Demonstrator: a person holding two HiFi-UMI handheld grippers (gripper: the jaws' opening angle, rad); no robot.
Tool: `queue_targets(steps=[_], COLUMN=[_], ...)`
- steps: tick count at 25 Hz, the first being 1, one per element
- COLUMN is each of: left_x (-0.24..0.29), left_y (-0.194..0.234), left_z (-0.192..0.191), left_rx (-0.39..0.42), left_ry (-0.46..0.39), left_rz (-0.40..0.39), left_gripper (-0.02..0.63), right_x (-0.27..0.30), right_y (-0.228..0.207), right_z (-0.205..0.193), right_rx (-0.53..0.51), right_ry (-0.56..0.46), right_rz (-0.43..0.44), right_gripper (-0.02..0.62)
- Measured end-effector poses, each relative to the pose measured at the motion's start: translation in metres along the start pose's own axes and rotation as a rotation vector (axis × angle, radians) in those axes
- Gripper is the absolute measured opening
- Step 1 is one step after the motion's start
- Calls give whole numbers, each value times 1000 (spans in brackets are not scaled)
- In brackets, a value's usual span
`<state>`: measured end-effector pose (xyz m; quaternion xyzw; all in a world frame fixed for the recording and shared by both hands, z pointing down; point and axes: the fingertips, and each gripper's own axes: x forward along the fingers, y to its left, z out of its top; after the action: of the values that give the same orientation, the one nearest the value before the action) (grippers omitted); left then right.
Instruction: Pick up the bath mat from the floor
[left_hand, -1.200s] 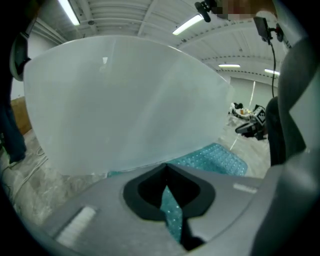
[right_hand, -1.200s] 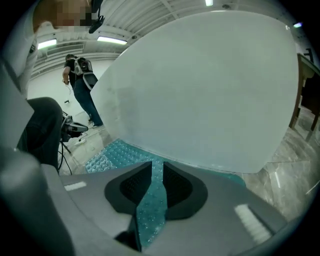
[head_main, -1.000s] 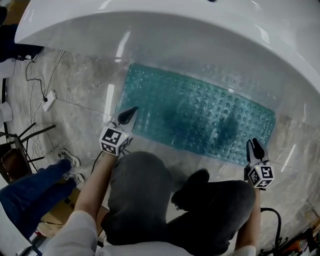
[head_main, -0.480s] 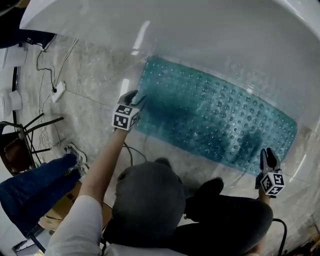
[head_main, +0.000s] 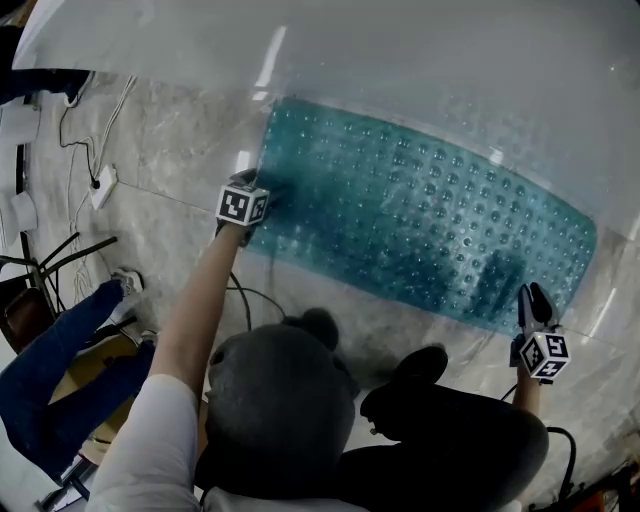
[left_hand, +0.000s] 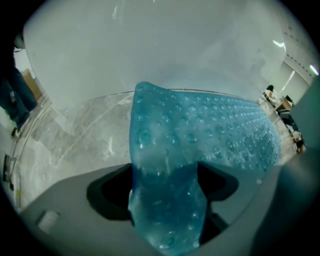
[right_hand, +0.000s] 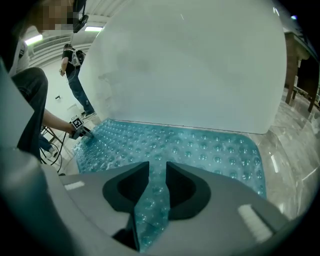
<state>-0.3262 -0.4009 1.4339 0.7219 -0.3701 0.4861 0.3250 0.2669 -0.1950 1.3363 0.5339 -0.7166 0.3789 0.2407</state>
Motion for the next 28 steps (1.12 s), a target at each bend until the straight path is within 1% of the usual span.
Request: queue_targets(steps=[2,4,7,9,11,13,15,16,19,22,24,26,28], left_x=[0,-1,-2,-9,-24,-32,-23,-20,-30,-42,-41,-40,-39], left_y=[-5,-11,-23,-27,-24,-32,-52,-62,-79,-91,-102,-109,-114], left_z=[1,2,5,5,6,13,20,23,27,28,27,26,27], left_rx=[18,38,61,62,54,57,45,35,19,29,32,39,49], left_ry=[-8,-23,-40,-52,-61,-61,-72,-79,-90,-102,-109,-110,-111], left_rz=[15,24,16,12,33,50,16,-10,-52,-64,-87,-107,-121], left_gripper=[380,328,222,156,82,38,28,26,26,26,26,26,26], right_x=[-1,-3,-11,-10,1,2,-14,-22,-23,-13,-14,-16,-17], right_y=[-6,-14,-27,-32,-35,-48,-74,-88,-124,-156,-179,-200,-216], right_z=[-4,-7,-10,-12,-17,-23,-29,-33,-48,-63,-71,-77,-82], right_rx=[2,7,13,17,23,33,38,39,49,71,90,113,135], right_ry=[-1,-3,-8,-17,-19,-10,11,25,68,109,135,155,173], right_rz=[-7,-22,-51,-62,-53,-69,-125,-156,-215,-260,-293,-318,-334], right_gripper=[114,114,114,114,114,120,127,143,205,272,329,363,412])
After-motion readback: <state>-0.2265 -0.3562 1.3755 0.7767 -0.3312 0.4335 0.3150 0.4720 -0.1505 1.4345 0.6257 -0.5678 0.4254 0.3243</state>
